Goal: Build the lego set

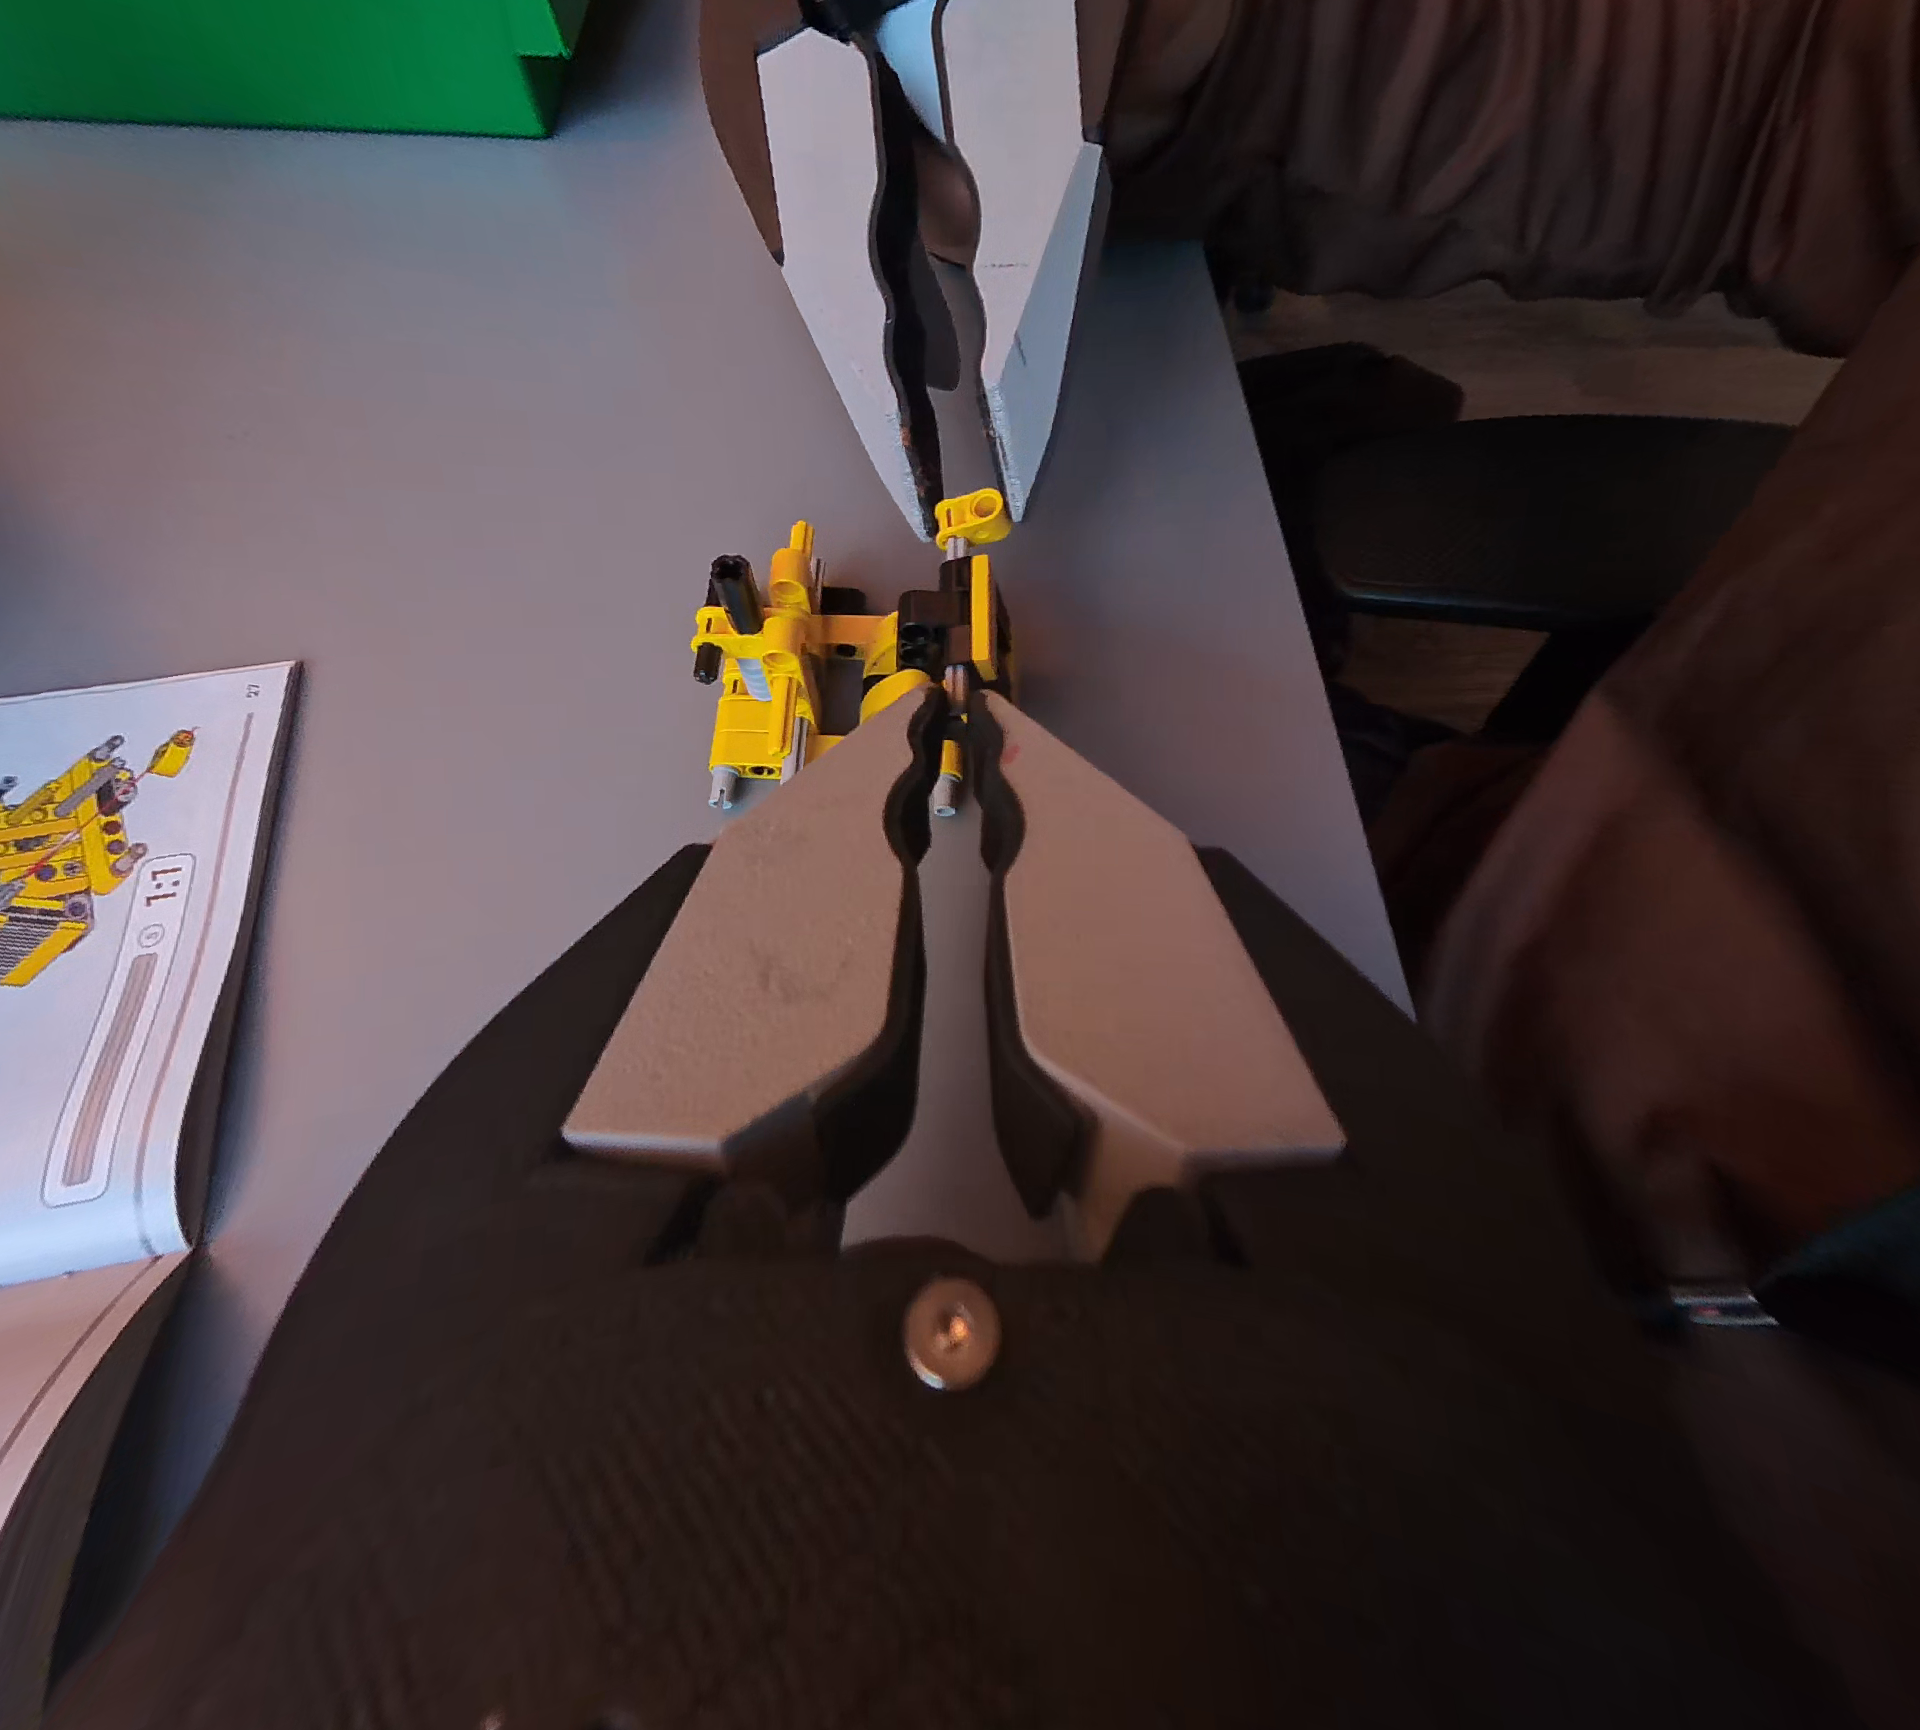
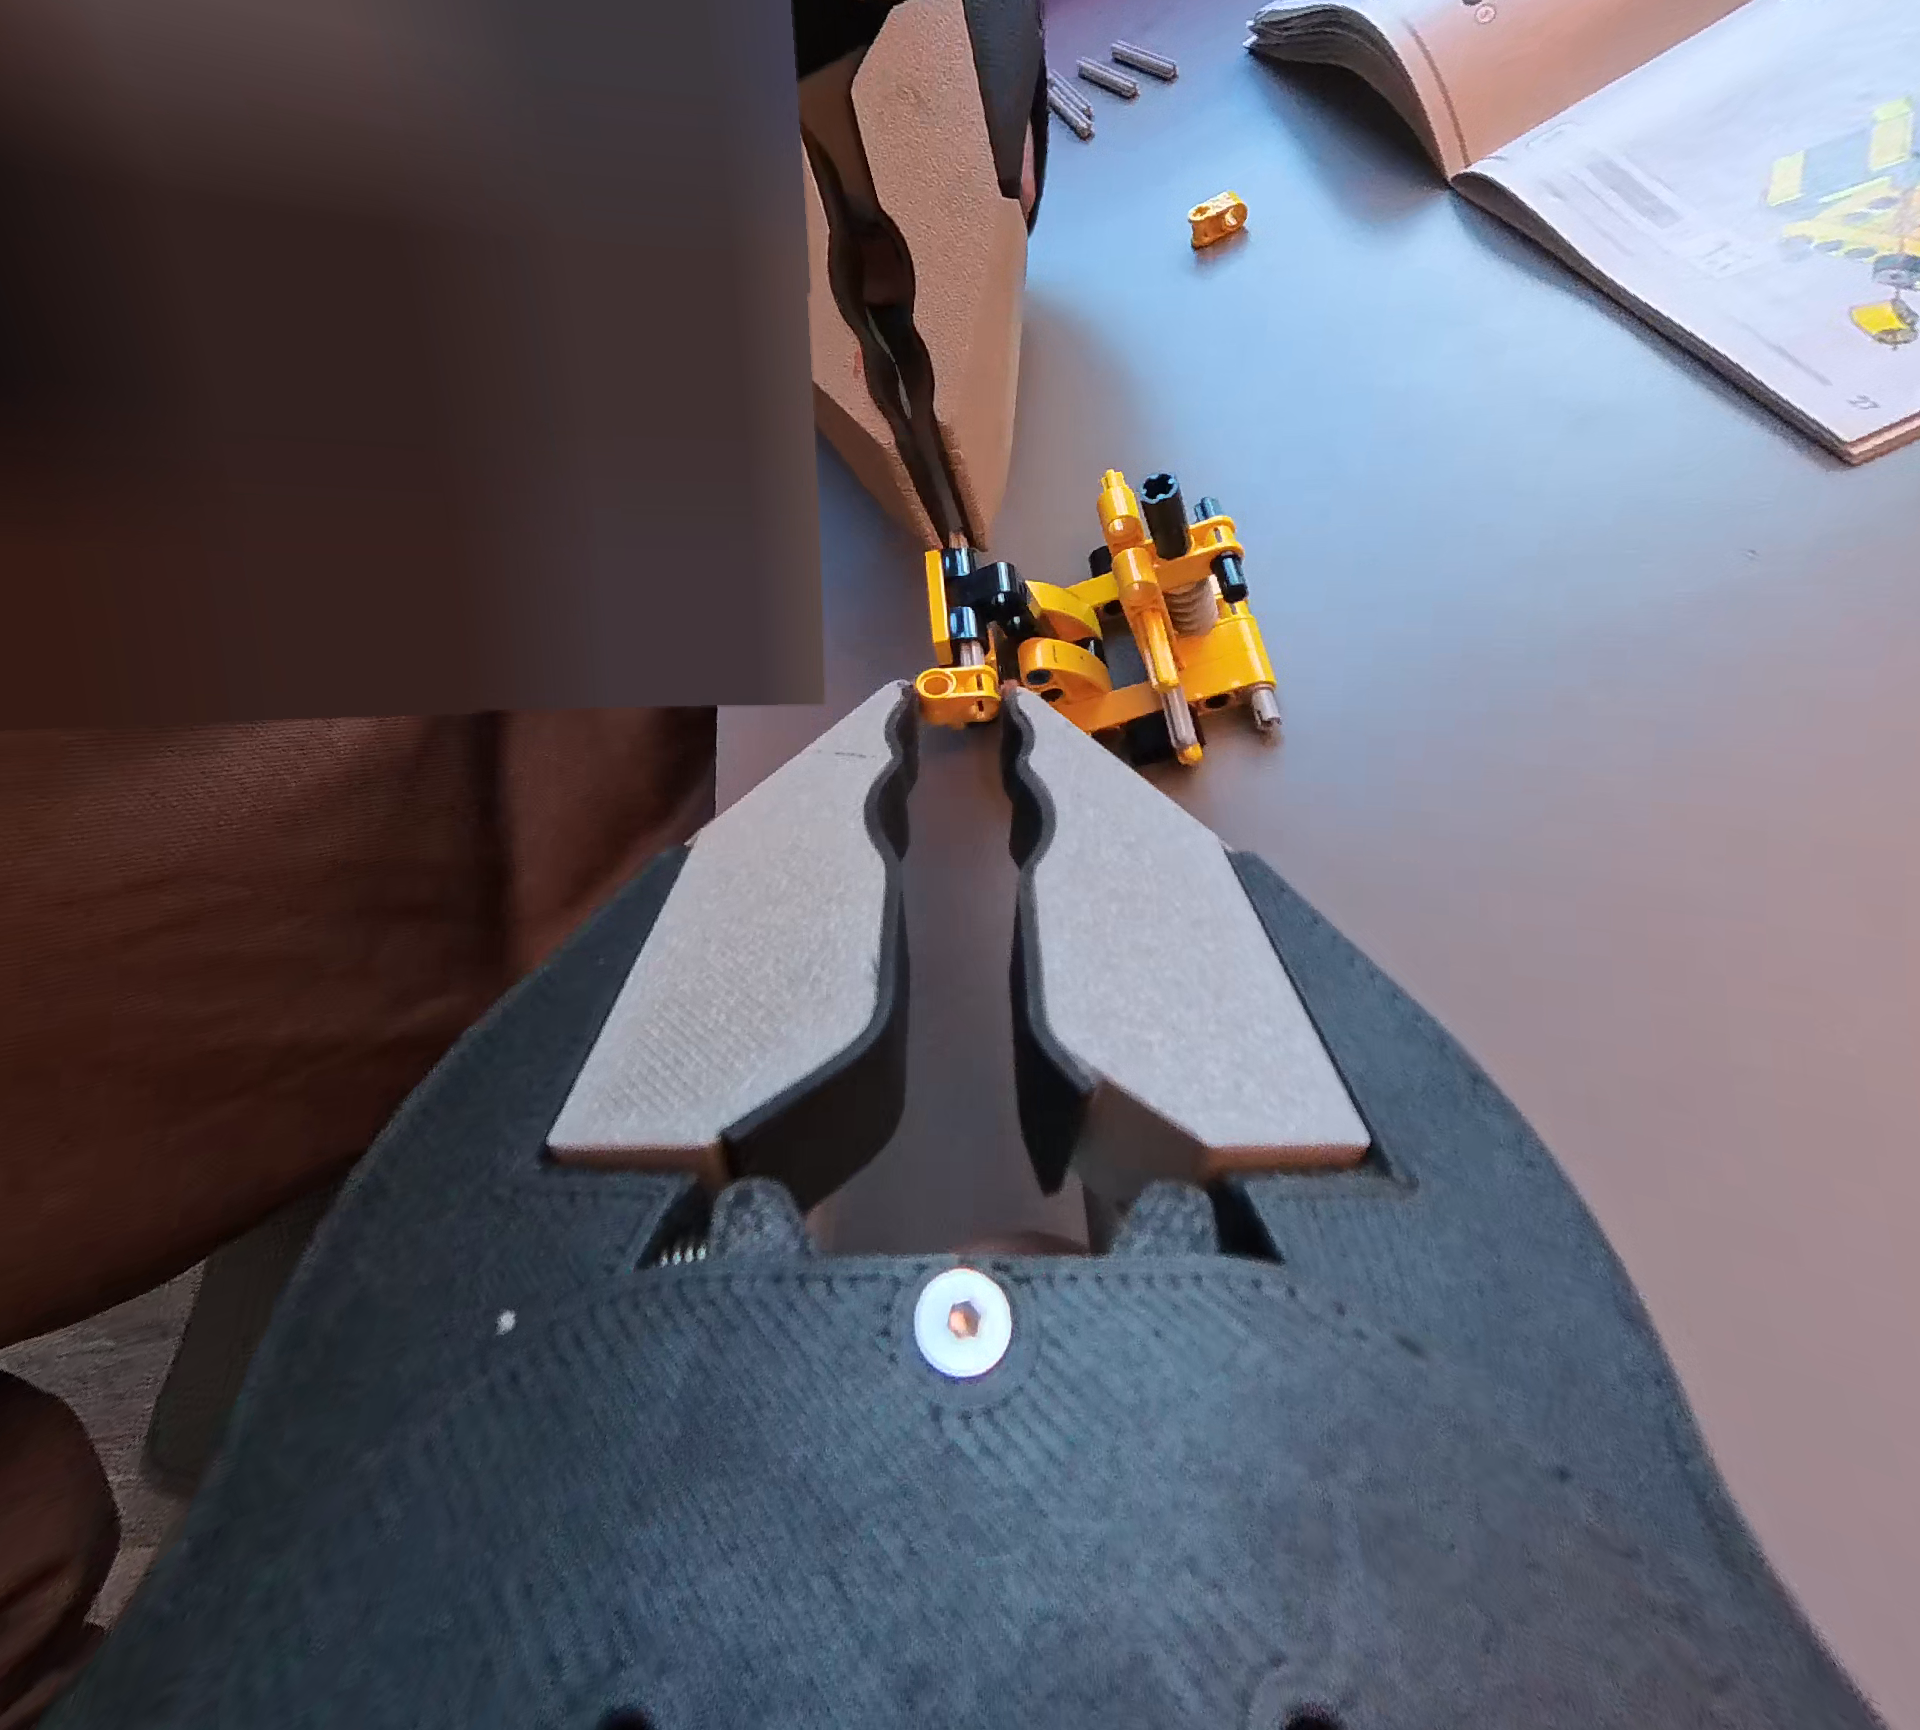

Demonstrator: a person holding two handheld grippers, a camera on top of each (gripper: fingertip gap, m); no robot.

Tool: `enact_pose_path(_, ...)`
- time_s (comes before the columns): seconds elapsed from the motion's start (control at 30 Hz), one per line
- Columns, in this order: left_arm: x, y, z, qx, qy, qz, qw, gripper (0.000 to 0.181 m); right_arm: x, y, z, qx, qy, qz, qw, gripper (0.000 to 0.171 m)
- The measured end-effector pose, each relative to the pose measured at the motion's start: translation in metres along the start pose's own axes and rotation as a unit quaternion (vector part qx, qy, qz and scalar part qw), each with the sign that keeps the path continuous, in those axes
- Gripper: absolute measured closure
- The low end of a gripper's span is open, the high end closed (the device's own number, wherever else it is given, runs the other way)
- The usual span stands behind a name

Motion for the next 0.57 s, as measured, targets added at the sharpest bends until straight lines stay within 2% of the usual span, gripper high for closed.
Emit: enact_pose_path(0.57,0.0022,0.002,0.0005,0.027,-0.015,0.056,0.998,0.18,0.0008,0.0041,-0.0003,0.007,0.009,0.032,0.999,0.159)
Point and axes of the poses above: each gripper's, where its closed fingertips meet, z out along the fingers, x out of its top, y = z × x across the jaws, the point moved 7 cm from there along -z, back along the fingers
